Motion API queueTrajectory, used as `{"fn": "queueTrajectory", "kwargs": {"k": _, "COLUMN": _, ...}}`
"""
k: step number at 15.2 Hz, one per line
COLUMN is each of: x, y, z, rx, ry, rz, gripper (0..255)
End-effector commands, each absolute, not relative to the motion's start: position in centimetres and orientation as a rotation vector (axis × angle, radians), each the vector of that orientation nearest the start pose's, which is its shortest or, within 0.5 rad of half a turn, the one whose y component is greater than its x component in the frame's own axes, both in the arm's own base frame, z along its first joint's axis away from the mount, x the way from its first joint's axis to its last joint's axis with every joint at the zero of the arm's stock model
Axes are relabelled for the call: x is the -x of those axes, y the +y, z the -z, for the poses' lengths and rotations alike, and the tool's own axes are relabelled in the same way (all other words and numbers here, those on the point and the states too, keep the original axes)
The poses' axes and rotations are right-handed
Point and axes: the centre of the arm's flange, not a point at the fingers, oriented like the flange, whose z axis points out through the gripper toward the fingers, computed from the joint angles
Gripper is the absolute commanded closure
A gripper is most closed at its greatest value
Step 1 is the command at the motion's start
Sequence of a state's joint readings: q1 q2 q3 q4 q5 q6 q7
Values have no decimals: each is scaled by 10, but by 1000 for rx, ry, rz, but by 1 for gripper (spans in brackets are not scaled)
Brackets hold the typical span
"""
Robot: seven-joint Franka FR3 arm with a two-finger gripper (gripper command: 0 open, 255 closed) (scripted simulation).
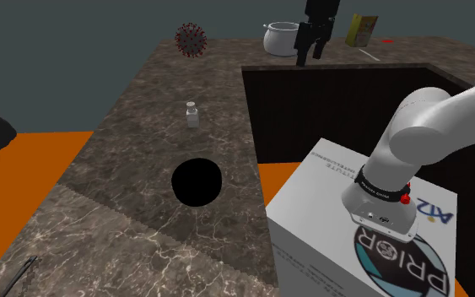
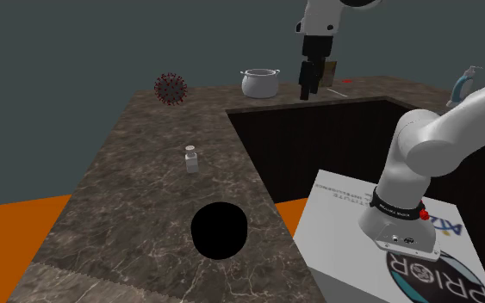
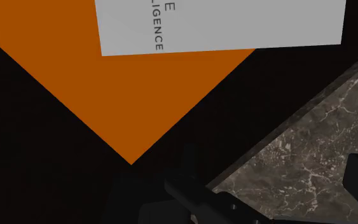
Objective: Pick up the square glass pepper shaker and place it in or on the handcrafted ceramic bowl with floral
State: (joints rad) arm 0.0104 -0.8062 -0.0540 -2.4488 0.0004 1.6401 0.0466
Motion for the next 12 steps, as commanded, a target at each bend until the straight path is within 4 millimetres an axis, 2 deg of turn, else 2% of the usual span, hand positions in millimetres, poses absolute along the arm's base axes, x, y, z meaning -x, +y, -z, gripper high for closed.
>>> {"fn": "queueTrajectory", "kwargs": {"k": 1, "x": -306, "y": -17, "z": -558, "rx": 3100, "ry": 114, "rz": -6, "gripper": 0}}
{"fn": "queueTrajectory", "kwargs": {"k": 12, "x": -427, "y": 48, "z": -505, "rx": 3122, "ry": 105, "rz": -15, "gripper": 0}}
